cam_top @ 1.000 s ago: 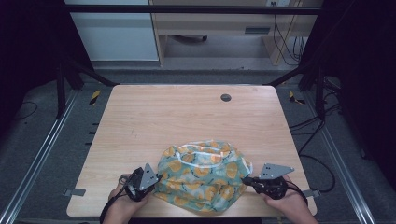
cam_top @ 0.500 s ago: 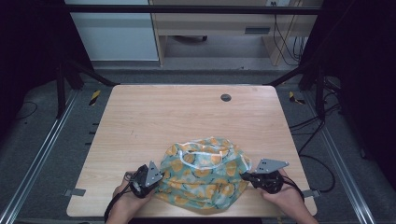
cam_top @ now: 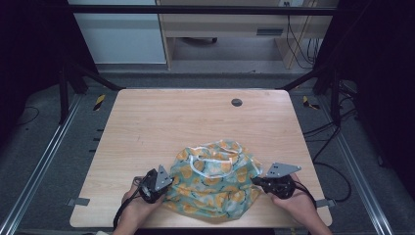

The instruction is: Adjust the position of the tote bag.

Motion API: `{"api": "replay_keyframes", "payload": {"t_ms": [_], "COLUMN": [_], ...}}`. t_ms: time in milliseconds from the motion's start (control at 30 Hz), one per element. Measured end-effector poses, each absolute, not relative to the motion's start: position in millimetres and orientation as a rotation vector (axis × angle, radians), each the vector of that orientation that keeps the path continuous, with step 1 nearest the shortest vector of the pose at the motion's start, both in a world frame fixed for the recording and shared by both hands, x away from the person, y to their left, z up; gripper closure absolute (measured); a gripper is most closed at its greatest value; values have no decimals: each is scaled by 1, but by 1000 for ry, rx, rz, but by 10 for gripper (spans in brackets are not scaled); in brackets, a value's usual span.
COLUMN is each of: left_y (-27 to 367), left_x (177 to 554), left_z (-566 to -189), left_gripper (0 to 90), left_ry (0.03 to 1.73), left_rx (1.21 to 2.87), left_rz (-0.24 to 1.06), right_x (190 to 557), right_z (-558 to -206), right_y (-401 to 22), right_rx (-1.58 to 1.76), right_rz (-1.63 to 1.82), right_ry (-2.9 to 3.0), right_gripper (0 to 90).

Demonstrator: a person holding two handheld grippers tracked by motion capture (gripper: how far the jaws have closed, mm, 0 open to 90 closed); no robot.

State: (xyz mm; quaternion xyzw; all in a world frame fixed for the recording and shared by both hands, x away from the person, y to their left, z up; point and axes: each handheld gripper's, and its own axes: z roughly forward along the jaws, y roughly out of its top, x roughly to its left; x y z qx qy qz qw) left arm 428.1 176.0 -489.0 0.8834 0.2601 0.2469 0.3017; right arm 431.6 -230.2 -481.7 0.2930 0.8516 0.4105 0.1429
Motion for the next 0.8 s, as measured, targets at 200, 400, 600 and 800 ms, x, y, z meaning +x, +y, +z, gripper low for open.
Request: {"api": "replay_keyframes", "payload": {"t_ms": [200,400,600,800], "left_y": [175,174,175,176], "left_x": [432,431,431,430], "left_z": [-490,-491,-490,-490], "left_gripper": [880,875,861,781], "left_ry": [699,710,712,719], "left_rx": [2340,2324,2332,2324], "left_rz": [643,629,618,621], "right_x": [434,434,433,433], "right_z": [-483,-483,-484,-484], "right_y": [-230,-230,-231,-234], "right_rx": [852,858,860,879], "right_rz": [1184,1182,1177,1182], "right_ry": [2449,2444,2441,2425], "right_gripper": [900,900,889,833]}}
